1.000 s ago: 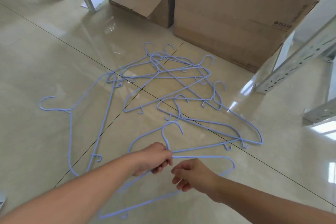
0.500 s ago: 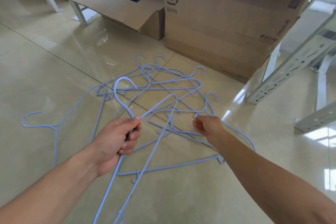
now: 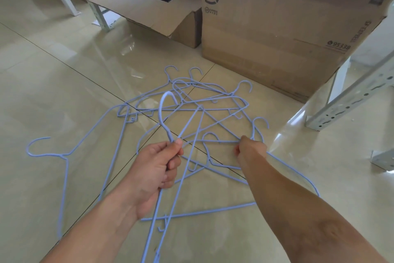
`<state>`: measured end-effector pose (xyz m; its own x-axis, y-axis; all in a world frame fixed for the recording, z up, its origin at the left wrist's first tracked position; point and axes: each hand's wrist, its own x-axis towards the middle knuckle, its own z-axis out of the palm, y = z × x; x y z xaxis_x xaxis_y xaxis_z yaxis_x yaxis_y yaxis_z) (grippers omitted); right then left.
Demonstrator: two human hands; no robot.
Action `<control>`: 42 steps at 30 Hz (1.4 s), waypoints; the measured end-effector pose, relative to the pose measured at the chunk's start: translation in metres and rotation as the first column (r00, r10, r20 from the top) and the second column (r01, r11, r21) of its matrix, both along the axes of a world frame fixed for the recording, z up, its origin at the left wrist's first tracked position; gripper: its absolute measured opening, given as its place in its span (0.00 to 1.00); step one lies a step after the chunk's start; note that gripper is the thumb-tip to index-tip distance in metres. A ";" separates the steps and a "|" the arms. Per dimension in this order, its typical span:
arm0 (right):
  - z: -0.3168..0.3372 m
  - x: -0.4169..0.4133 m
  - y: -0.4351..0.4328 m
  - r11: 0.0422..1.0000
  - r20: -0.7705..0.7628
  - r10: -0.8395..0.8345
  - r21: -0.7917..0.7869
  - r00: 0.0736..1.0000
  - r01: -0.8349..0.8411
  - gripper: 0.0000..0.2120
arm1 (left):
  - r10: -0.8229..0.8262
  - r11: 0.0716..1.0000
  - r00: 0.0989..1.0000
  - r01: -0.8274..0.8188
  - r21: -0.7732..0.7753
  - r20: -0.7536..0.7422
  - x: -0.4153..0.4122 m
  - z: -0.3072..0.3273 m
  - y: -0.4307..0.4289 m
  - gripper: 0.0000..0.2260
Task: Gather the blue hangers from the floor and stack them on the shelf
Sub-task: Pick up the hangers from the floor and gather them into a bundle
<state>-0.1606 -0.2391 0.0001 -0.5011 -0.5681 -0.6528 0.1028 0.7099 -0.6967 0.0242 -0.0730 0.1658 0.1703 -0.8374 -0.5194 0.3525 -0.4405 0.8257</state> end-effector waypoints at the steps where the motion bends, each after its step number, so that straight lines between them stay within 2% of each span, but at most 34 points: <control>1: 0.003 -0.001 0.004 1.000 0.014 0.015 0.004 1.000 -0.015 0.06 | 0.000 1.000 1.000 0.000 -0.005 -0.002 0.003 0.003 -0.001 0.10; 5: 0.026 -0.013 0.032 0.996 0.164 -0.001 -0.089 0.986 0.016 0.08 | 0.000 1.000 1.000 0.000 -0.030 0.012 0.015 0.017 -0.005 0.10; 9: 0.060 -0.041 0.056 0.960 0.205 0.016 -0.278 0.979 0.042 0.08 | -0.019 0.999 0.999 0.020 -0.046 0.025 0.019 0.026 -0.007 0.09; 15: 0.129 -0.065 0.089 0.865 0.137 0.320 -0.447 0.937 -0.230 0.09 | -0.046 0.997 0.998 0.049 -0.061 0.053 0.010 0.030 -0.014 0.09; 18: 0.165 -0.054 0.104 0.765 0.068 0.511 -0.492 0.857 -0.417 0.08 | -0.063 0.996 0.997 0.066 -0.064 0.055 -0.002 0.032 -0.017 0.08; 20: 0.183 -0.041 0.113 0.674 0.039 0.635 -0.515 0.771 -0.529 0.07 | -0.064 0.995 0.996 0.068 -0.072 0.056 -0.012 0.034 -0.017 0.08; 22: 0.191 -0.027 0.119 0.575 0.003 0.737 -0.527 0.676 -0.625 0.11 | -0.071 0.993 0.996 0.076 -0.094 0.059 -0.021 0.034 -0.018 0.08; 24: 0.190 -0.014 0.123 0.478 -0.066 0.803 -0.523 0.592 -0.706 0.13 | -0.081 0.990 0.994 0.088 -0.108 0.066 -0.028 0.032 -0.018 0.08; 26: 0.187 -0.003 0.124 0.380 -0.152 0.843 -0.509 0.516 -0.772 0.11 | -0.089 0.989 0.994 0.097 -0.113 0.070 -0.032 0.031 -0.016 0.08; 28: 0.183 0.004 0.125 0.313 -0.219 0.855 -0.504 0.470 -0.805 0.10 | -0.091 0.988 0.993 0.100 -0.116 0.078 -0.033 0.031 -0.014 0.08; 32: 0.173 0.013 0.126 0.239 -0.336 0.832 -0.501 0.442 -0.832 0.10 | -0.089 0.990 0.993 0.097 -0.098 0.084 -0.030 0.025 -0.007 0.11; 35: 0.169 0.019 0.128 0.199 -0.422 0.803 -0.475 0.421 -0.857 0.11 | -0.093 0.989 0.996 0.092 -0.119 0.004 -0.028 0.022 -0.002 0.11; 37: 0.168 0.023 0.129 0.179 -0.458 0.788 -0.470 0.412 -0.864 0.12 | -0.099 0.984 0.994 0.093 -0.150 -0.035 -0.027 0.021 0.001 0.09; 40: 0.171 0.028 0.126 0.125 -0.435 0.831 -0.463 0.348 -0.877 0.12 | -0.063 0.984 0.998 0.066 -0.164 0.019 -0.025 0.021 0.002 0.08; 41: 0.169 0.028 0.123 0.156 -0.377 0.854 -0.471 0.359 -0.868 0.12 | -0.032 0.987 0.998 0.039 -0.157 0.045 -0.022 0.020 0.001 0.08; 42: 0.165 0.027 0.117 0.240 -0.301 0.861 -0.471 0.410 -0.849 0.11 | 0.006 0.990 0.998 0.004 -0.141 0.067 -0.019 0.020 -0.001 0.08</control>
<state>-0.1334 -0.1221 0.1650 0.4941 -0.8607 -0.1226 -0.3281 -0.0540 -0.9431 0.0055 -0.0737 0.1862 0.2016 -0.9013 -0.3834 0.2945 -0.3175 0.9014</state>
